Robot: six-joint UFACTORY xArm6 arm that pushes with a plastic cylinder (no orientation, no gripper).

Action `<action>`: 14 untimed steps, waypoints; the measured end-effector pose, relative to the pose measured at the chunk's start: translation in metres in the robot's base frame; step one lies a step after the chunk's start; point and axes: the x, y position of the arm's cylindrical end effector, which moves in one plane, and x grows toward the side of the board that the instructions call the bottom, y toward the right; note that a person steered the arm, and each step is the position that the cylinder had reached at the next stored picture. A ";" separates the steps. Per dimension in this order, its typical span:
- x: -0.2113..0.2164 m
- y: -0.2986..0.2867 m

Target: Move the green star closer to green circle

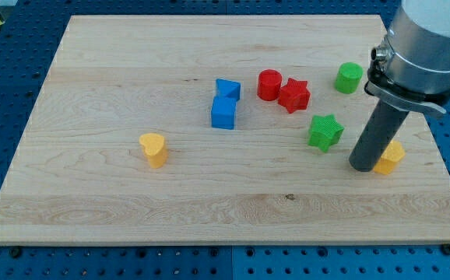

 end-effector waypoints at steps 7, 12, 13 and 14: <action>-0.031 -0.055; -0.113 0.009; -0.128 0.014; -0.128 0.014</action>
